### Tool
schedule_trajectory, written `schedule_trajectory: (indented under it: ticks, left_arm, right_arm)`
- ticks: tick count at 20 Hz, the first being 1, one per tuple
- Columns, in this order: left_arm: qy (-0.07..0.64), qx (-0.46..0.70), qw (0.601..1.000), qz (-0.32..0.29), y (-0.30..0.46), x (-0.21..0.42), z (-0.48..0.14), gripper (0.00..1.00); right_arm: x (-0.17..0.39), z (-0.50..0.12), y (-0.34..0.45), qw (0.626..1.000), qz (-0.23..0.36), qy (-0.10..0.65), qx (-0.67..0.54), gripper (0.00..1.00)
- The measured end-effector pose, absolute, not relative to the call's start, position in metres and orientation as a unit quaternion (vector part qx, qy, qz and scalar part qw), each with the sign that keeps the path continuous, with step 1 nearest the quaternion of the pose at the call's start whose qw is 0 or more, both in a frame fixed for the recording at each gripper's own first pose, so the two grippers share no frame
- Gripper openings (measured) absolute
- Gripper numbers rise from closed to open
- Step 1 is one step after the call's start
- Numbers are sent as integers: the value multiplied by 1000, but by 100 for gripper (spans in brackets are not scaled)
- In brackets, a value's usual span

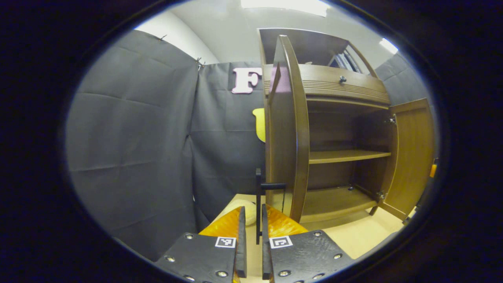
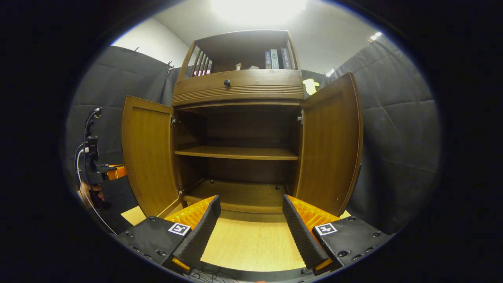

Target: Open the right door of the double-door shoe cabinet with the right hand, and open the left door with the left hand.

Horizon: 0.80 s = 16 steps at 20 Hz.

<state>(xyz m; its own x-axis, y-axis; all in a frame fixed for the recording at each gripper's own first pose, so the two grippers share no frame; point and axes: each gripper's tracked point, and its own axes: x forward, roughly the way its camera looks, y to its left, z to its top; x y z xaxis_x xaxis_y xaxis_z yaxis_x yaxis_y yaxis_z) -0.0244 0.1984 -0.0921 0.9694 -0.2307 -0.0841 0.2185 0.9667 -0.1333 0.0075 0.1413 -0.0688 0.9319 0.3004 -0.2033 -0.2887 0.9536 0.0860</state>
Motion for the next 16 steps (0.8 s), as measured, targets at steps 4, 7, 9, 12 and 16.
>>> schedule_trajectory:
  ticks: [4,7,9,12,16]
  left_arm:
    - [50,-70,988,-125,199,-24,-93,19]
    - [49,-62,990,-116,203,-24,-93,19]
    - [48,-58,992,-102,212,-23,-94,18]
    - [45,-51,993,-97,214,-29,-91,17]
    - [34,-48,994,-97,216,-36,-85,19]
  right_arm:
    - [3,-71,147,983,144,110,25,96]
    - [1,-73,146,984,140,111,26,97]
    - [-4,-70,144,983,143,107,33,97]
    - [-7,-65,132,984,146,99,30,99]
    - [-13,-57,104,984,145,96,39,97]
